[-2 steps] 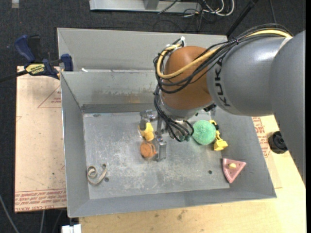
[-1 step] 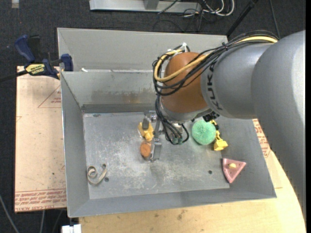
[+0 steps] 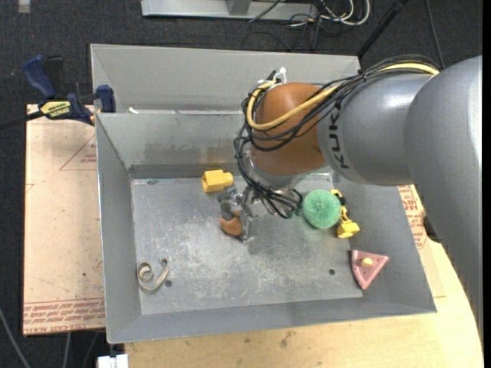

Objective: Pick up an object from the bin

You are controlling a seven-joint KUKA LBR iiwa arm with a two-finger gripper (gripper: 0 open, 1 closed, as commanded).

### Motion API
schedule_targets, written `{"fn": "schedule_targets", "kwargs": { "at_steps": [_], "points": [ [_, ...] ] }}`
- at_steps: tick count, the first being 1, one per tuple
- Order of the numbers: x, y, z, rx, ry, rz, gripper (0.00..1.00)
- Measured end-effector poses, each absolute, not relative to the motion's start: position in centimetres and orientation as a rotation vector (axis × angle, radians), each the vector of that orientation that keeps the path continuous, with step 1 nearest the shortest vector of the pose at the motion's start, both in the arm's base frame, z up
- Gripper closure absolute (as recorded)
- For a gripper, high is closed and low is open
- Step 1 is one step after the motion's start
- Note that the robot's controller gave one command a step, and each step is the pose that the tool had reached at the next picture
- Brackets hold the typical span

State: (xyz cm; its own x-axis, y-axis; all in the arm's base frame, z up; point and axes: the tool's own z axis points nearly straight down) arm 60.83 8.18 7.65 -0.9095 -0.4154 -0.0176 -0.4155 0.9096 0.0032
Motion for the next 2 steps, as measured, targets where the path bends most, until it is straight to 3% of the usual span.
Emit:
{"fn": "schedule_targets", "kwargs": {
  "at_steps": [1, 2],
  "points": [
    [60.8, 8.2, 7.6, -0.663, 3.053, 0.012, 1.00],
    [60.2, 8.9, 23.8, -0.711, 3.052, 0.001, 1.00]
  ]
}}
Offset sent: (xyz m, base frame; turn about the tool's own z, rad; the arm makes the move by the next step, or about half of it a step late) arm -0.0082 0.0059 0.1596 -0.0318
